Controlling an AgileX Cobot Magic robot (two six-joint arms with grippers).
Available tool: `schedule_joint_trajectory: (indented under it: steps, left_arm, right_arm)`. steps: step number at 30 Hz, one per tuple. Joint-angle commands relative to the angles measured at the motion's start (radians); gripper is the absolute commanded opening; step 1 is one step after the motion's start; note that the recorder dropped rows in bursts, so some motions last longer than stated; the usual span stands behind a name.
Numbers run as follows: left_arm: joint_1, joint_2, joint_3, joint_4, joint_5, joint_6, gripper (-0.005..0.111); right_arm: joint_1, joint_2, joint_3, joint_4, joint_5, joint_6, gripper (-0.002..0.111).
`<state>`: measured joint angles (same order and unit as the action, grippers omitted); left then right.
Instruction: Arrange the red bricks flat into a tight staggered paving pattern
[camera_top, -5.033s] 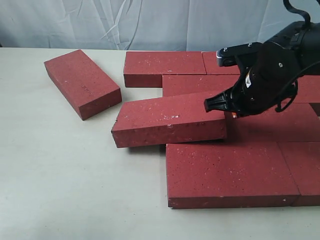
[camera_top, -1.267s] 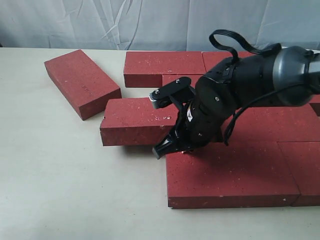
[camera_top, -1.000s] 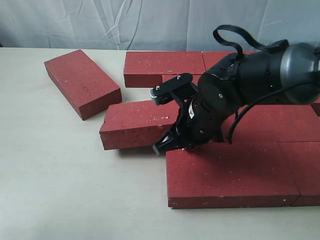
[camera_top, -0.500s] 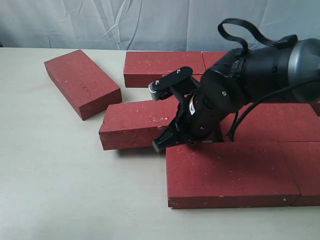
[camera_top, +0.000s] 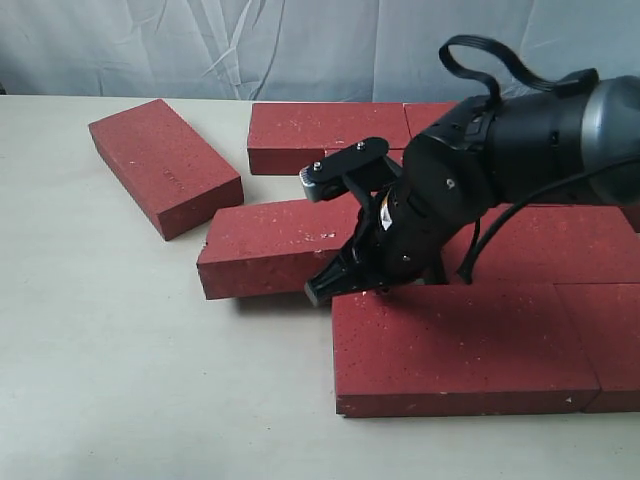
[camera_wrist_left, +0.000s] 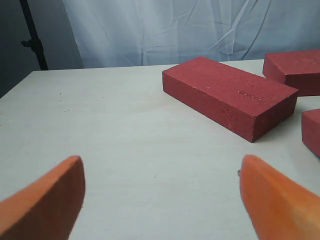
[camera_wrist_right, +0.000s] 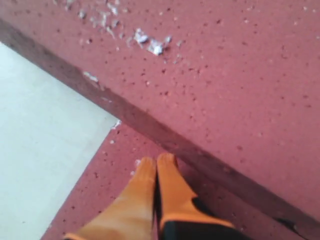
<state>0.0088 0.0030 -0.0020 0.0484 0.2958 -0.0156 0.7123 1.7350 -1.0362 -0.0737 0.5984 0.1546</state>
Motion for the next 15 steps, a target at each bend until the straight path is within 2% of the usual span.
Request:
schedule_joint_trajectory:
  steps: [1, 8, 11, 15]
  left_arm:
    - [-0.001, -0.003, 0.002, -0.004, -0.01, -0.003, 0.079]
    - [-0.001, -0.003, 0.002, -0.004, -0.01, -0.003, 0.079]
    - [-0.001, -0.003, 0.002, -0.004, -0.01, -0.003, 0.079]
    - [-0.001, -0.003, 0.002, -0.004, -0.01, -0.003, 0.079]
  right_arm:
    - [-0.002, -0.108, 0.003, 0.001, -0.007, -0.006, -0.001]
    - [-0.002, -0.166, 0.003, -0.103, 0.049, 0.009, -0.001]
    - [-0.032, -0.157, 0.003, -0.3, 0.108, 0.21, -0.001]
    - [-0.087, -0.137, 0.003, -0.32, 0.115, 0.249, -0.001]
